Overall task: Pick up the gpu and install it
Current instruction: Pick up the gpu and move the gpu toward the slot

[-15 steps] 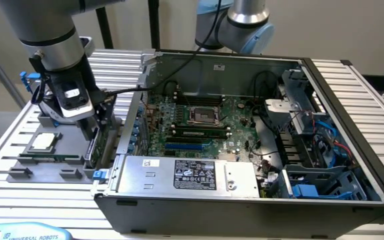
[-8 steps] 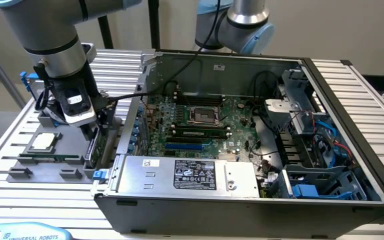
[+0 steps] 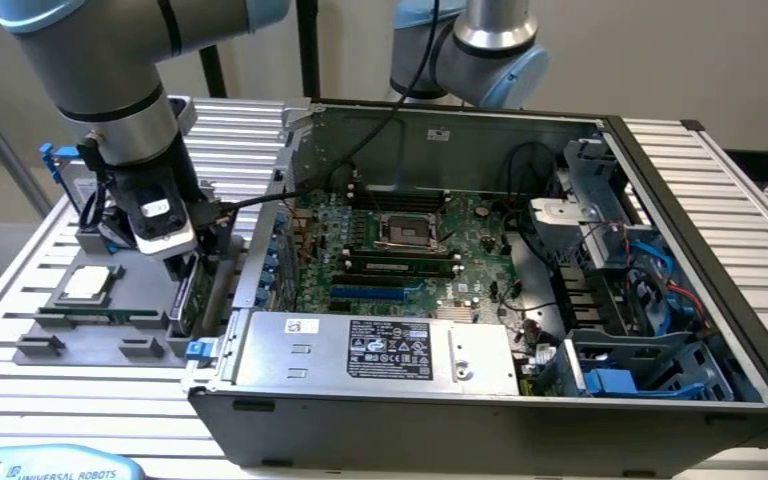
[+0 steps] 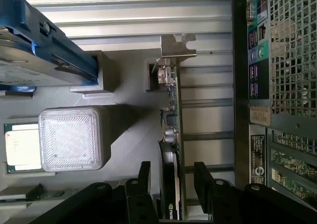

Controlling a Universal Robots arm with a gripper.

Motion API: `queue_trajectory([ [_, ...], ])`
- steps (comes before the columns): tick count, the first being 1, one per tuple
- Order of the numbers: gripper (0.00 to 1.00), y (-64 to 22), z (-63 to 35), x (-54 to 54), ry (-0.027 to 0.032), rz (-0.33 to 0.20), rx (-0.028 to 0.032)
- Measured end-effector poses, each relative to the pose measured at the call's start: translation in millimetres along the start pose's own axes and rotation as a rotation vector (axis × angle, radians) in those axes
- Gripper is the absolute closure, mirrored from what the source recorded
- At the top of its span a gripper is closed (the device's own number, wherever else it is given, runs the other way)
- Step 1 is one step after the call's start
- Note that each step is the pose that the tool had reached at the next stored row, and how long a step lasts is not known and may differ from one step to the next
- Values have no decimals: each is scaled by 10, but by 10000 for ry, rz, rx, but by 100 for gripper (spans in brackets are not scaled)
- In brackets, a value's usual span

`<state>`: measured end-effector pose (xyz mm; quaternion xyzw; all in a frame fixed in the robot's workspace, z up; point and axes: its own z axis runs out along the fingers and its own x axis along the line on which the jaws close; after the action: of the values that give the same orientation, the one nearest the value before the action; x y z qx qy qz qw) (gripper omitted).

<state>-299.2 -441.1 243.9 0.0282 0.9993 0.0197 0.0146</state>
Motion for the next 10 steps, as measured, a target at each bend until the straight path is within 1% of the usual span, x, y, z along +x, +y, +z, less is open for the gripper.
queue_trajectory([
  [6,54,19,22,2,-5,39,-2],
  [7,61,23,26,3,-4,46,-1],
  [10,61,39,44,4,-6,65,-1],
])
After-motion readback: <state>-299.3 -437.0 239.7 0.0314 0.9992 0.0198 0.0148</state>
